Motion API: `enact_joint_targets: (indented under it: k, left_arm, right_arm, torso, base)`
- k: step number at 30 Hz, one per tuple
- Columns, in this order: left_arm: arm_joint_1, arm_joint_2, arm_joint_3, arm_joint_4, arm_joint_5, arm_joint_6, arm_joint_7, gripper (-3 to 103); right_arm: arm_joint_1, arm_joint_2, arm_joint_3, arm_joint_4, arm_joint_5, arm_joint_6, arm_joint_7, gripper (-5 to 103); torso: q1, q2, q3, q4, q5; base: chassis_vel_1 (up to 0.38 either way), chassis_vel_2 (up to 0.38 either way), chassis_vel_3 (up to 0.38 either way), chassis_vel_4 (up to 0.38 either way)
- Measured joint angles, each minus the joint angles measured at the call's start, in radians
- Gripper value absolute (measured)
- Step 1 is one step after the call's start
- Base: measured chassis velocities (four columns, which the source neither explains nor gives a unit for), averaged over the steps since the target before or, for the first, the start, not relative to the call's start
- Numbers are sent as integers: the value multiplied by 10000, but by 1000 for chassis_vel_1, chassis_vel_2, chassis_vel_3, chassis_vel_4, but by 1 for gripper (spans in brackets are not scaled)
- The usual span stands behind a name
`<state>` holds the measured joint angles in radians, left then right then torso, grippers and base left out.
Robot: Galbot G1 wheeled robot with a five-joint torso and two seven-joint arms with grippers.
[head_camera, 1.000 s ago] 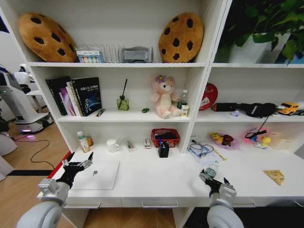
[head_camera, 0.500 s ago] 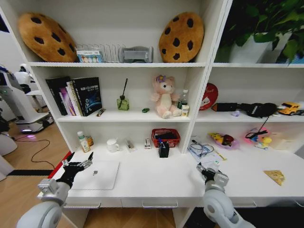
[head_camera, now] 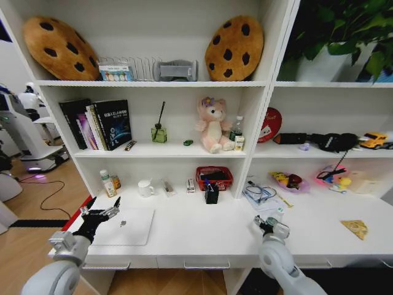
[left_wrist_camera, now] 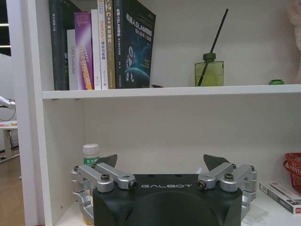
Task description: Organize the objects on the table.
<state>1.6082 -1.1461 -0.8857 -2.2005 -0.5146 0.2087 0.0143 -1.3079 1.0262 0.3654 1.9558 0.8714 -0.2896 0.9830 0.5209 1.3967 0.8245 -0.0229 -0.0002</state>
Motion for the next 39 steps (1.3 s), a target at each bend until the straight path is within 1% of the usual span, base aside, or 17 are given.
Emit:
enact_joint_targets:
  k: [4, 5, 8, 9, 15, 19, 21, 22, 24, 25, 26, 27, 28, 29, 31, 33, 39]
  left_arm:
    - [0, 0, 0, 0, 0, 0, 0, 100]
    - [0, 0, 0, 0, 0, 0, 0, 100]
    - [0, 0, 0, 0, 0, 0, 0, 100]
    - [0, 0, 0, 0, 0, 0, 0, 100]
    - [0, 0, 0, 0, 0, 0, -1, 100]
    - [0, 0, 0, 0, 0, 0, -1, 100]
    - [-1, 0, -1, 0, 0, 0, -1, 100]
    - [-1, 0, -1, 0, 0, 0, -1, 100]
    - [0, 0, 2, 1, 0, 0, 2, 100]
    - [0, 0, 2, 1, 0, 0, 2, 100]
    - [0, 0, 1, 1, -1, 0, -2, 100]
    - [-1, 0, 0, 0, 0, 0, 0, 100]
    - [0, 0, 0, 0, 0, 0, -3, 100]
    - [0, 0, 0, 0, 0, 0, -3, 100]
    - [0, 0, 0, 0, 0, 0, -2, 100]
    - [0, 0, 0, 0, 0, 0, -2, 100]
    - [0, 0, 0, 0, 0, 0, -2, 100]
  right_arm:
    - [-129, 13, -34, 116, -7, 3, -26, 83]
    - [-129, 13, -34, 116, -7, 3, -26, 83]
    - [-371, 37, 9, 292, -120, 43, -64, 66]
    - [-371, 37, 9, 292, -120, 43, -64, 66]
    - [-1015, -158, 365, 1117, -1220, 320, -648, 39]
    - [-1369, -377, 392, 2043, -1082, 282, -585, 36]
    - [-1919, -825, 194, 3490, 1033, 18, 502, 27]
    - [-1919, -825, 194, 3490, 1033, 18, 502, 27]
    - [-2818, -1183, 279, 5174, 3948, -25, 2038, 24]
    - [-2818, -1183, 279, 5174, 3948, -25, 2038, 24]
    - [-3311, -1291, 543, 5463, 5124, 139, 2831, 24]
    - [-3485, -1355, 686, 5513, 5658, 260, 3232, 24]
    - [-3828, -1481, 992, 5571, 6735, 580, 4054, 24]
    - [-3828, -1481, 992, 5571, 6735, 580, 4054, 24]
    - [-4107, -1551, 1247, 5576, 7790, 1132, 5088, 24]
    - [-4202, -1482, 1287, 5576, 8151, 1371, 5375, 24]
    - [-4109, -641, 1021, 5322, 8557, 1495, 5535, 24]
  torso:
    - [0, 0, -2, -1, 0]
    - [0, 0, -2, -1, 0]
    - [-1, 0, -2, -2, 1]
    - [-1, 0, -2, -2, 1]
    - [0, 1, -1, -2, 1]
    - [0, 2, -2, -2, 1]
    - [0, 1, -1, 0, 1]
    - [0, 1, -1, 0, 1]
    - [-1, 2, -3, -1, -2]
    - [-1, 2, -3, -1, -2]
    - [-4, 3, -3, -6, -3]
    - [-4, 3, -3, -4, 0]
    - [-4, 3, -3, -4, 1]
    - [-4, 3, -3, -4, 1]
    - [-4, 2, -2, -2, -1]
    - [-3, 2, -2, 0, 2]
    - [-4, 2, -3, -1, -5]
  base:
    - [0, 0, 0, 0]
    - [0, 0, 0, 0]
    - [0, 0, 0, 0]
    - [0, 0, 0, 0]
    - [0, 0, 0, 0]
    - [0, 0, 0, 0]
    - [0, 0, 0, 0]
    - [0, 0, 0, 0]
    - [0, 0, 0, 0]
    - [0, 0, 0, 0]
    - [0, 0, 0, 0]
    - [0, 0, 0, 0]
    - [0, 0, 0, 0]
    - [0, 0, 0, 0]
    - [0, 0, 0, 0]
    - [0, 0, 0, 0]
    - [0, 0, 0, 0]
